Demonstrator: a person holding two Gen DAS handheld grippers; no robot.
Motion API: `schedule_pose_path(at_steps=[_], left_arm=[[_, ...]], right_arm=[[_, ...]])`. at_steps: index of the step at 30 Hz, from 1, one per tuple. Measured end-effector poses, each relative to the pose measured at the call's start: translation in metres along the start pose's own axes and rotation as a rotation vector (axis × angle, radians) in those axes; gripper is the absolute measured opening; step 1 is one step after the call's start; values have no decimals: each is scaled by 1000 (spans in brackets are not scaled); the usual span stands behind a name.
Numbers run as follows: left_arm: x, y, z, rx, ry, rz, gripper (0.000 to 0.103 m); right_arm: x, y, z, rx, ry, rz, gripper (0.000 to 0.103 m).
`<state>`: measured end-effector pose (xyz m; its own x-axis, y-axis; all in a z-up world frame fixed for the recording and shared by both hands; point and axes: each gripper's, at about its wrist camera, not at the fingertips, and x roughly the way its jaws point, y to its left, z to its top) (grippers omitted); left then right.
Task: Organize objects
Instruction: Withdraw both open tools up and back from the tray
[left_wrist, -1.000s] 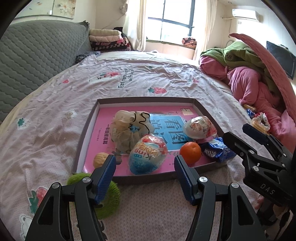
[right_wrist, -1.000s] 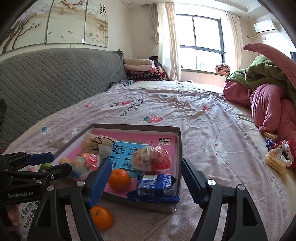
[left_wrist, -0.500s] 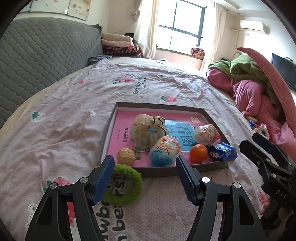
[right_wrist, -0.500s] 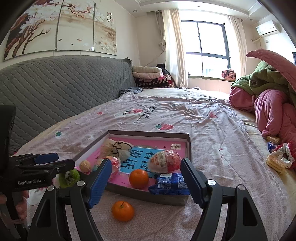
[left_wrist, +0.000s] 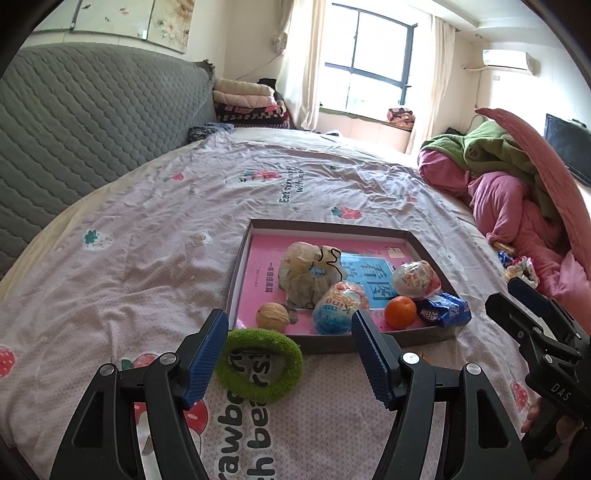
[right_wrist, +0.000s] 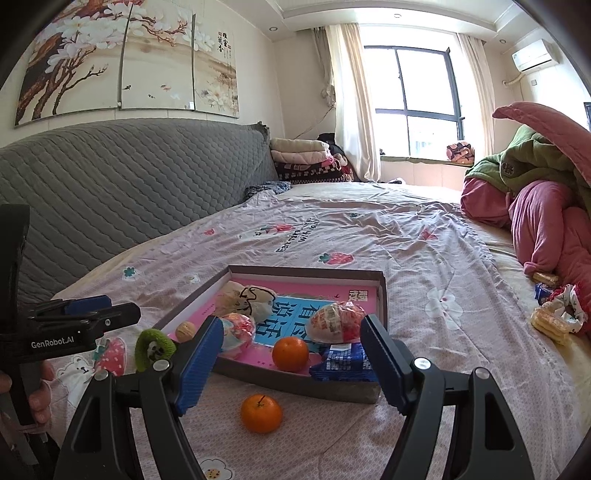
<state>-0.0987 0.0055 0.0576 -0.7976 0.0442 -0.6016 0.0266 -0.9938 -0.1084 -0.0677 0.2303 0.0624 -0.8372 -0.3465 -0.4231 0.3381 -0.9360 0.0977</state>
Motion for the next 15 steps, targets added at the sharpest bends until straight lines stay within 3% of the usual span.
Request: schedule_pose_path(at_steps=[15], left_arm=[[17,2,-24,22,73,4,71]], right_arm=[[5,11,-17,-5,60,8,76]])
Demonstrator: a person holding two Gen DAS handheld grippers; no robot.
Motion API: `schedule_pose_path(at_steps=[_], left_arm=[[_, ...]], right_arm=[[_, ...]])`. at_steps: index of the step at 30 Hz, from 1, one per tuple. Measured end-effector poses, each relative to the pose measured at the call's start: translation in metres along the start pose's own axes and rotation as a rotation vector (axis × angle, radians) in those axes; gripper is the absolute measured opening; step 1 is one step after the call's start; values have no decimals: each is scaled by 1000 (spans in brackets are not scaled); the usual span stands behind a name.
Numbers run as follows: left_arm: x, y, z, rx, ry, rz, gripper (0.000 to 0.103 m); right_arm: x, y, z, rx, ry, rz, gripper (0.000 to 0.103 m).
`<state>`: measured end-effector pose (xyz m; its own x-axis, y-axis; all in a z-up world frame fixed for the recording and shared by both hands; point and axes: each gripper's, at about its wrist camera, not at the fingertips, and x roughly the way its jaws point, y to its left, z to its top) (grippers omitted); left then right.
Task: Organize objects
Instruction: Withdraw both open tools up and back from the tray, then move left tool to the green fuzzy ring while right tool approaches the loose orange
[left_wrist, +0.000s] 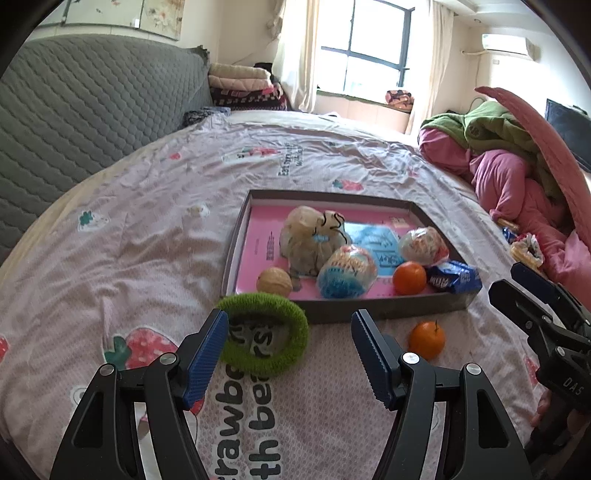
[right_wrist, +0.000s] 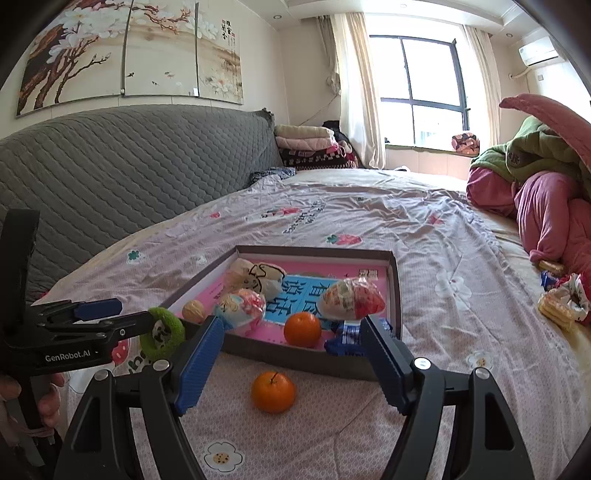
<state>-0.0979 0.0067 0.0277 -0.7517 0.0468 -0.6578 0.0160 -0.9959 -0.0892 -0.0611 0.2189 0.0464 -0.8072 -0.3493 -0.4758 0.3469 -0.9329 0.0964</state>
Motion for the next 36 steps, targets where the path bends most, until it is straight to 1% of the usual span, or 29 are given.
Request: schedule_pose_path(at_steps=[6,16,27,31,36], left_arm=[[8,-4,-6,15,24,-8,71],[16,-8,-14,25,49,-29,71],[33,-5,-22,24,91,-30,71],[40,-4,-25,20,114,-28,71],[47,-2,-28,13,126,-16,71]], right_arm=[[6,-1,-7,8,35,-7,76],[12,3,-16,2,66,-13,76],[31,13,-29,-35,146,-3,76],[38,12,-33,-38,179,-8,76],[44,9,-37,-26,199,-9,76]])
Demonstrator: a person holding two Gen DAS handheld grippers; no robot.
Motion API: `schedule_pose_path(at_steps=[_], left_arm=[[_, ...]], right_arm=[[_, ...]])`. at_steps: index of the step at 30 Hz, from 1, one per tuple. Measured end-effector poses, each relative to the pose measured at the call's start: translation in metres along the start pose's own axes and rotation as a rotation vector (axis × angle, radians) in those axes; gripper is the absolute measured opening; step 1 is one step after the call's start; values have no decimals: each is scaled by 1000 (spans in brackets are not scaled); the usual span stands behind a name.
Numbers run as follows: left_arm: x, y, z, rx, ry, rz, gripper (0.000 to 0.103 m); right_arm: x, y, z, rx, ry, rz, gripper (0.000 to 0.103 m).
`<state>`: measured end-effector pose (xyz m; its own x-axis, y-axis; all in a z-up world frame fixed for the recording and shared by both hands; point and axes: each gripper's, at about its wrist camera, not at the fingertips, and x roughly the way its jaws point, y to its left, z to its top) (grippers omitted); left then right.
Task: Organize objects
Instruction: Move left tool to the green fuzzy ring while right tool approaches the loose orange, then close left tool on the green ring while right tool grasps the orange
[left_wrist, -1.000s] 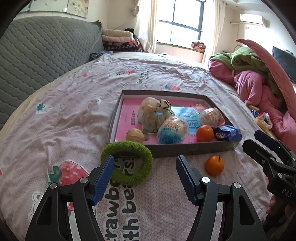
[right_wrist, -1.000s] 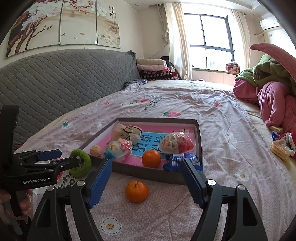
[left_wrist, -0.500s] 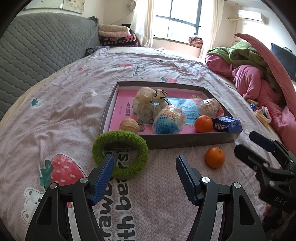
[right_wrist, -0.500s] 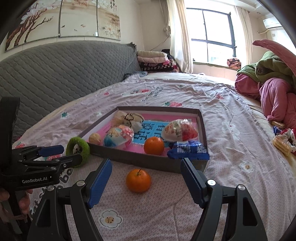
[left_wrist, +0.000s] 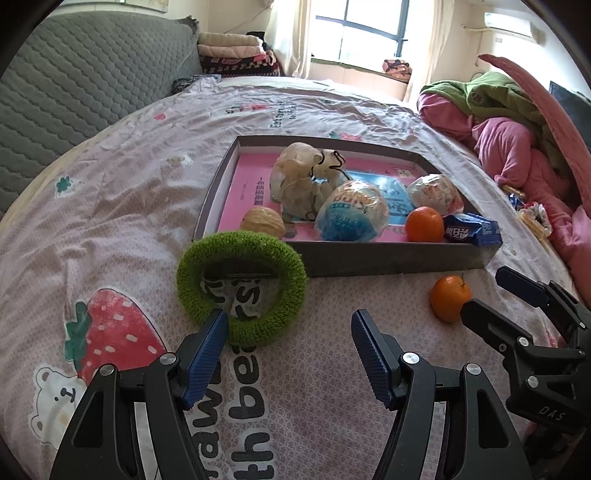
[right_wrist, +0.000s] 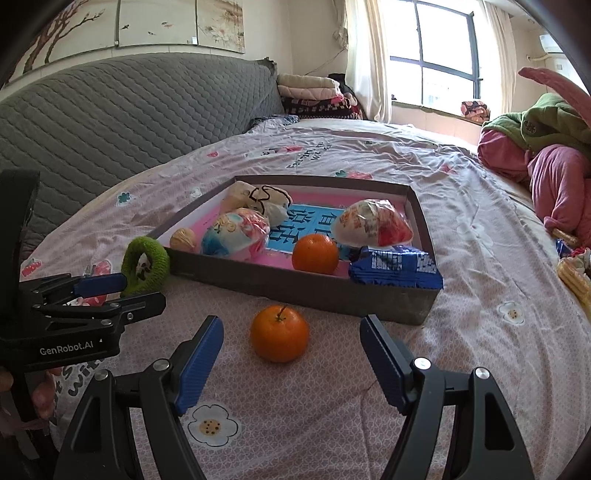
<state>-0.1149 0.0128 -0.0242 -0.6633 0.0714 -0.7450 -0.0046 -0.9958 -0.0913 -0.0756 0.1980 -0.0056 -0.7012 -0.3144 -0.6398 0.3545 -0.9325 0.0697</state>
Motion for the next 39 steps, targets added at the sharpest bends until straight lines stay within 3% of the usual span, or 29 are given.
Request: schedule_pose_path(at_steps=[14,17,19,24,30,39], left_arm=[[16,-5,6,16,-19,23,69],[22,-5,9,10,-12,24,53],[27,-3,11,-1,-2,13,33],[30,0,12,-17,0,-9,18],[29,2,12,-22,-9,-19,15],[17,0,13,-12,-41,-11,15]], right_arm=[[20,-6,-4,24,72,0,76],[24,-6,-4,22,85,4,76],[26,-5,-4,19,94,0,73],[29,-5,-4,23,103,14,59],[30,5,-4,-27,107,28,39],[23,3,-1,-17,70,56,38]])
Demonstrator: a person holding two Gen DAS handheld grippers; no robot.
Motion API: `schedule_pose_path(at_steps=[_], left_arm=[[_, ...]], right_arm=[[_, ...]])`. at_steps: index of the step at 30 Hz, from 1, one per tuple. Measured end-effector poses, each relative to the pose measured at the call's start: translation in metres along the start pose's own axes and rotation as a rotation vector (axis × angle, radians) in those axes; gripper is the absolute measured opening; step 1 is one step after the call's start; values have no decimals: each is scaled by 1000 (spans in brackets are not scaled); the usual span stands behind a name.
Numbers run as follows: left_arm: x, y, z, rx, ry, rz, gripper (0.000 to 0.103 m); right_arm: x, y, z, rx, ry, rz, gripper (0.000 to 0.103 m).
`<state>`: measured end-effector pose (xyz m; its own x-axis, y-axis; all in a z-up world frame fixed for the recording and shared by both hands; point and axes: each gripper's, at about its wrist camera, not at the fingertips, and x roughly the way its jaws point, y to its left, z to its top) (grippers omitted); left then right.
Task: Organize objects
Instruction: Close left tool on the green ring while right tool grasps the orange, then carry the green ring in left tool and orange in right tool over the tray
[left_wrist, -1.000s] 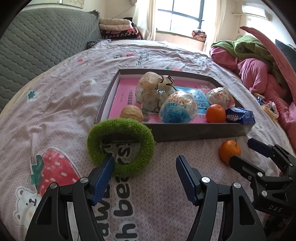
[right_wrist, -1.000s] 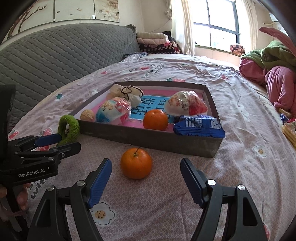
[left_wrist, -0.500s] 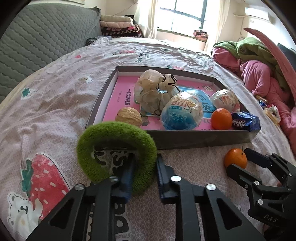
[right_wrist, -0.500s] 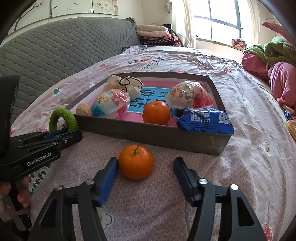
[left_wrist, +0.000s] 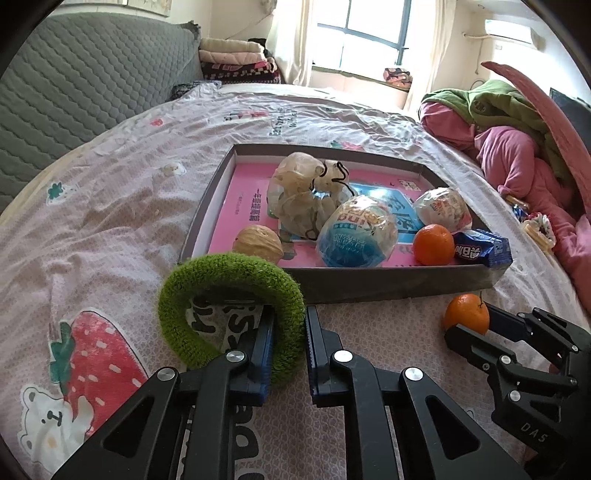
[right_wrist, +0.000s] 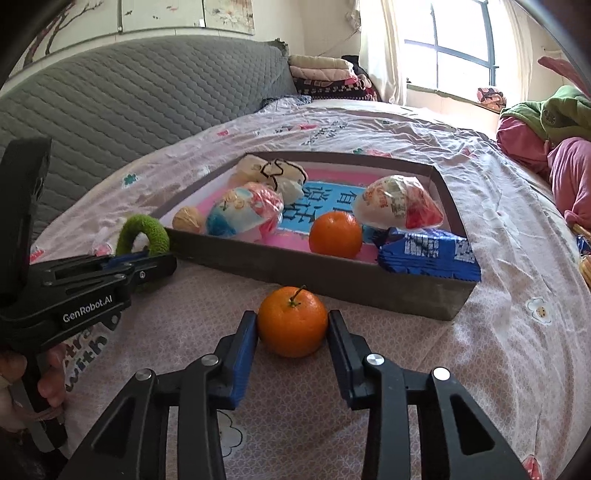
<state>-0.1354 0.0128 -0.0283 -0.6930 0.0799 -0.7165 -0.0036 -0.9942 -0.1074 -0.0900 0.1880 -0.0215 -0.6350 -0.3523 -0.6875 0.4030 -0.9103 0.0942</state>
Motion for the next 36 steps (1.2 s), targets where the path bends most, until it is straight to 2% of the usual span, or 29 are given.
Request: schedule_pose_path(at_steps=[11,17,36], left_arm=[[-28,-2,11,-1,-56,0,14],[-46,-3,23,10,-101,-3,14],[-51,-21,72,68,-170,-22,14]], right_arm=[[-24,-1,11,7,-102,14,39],[-44,-13,21,24,-180,-15,39],[-90,-51,49,25,-368,-102,39]])
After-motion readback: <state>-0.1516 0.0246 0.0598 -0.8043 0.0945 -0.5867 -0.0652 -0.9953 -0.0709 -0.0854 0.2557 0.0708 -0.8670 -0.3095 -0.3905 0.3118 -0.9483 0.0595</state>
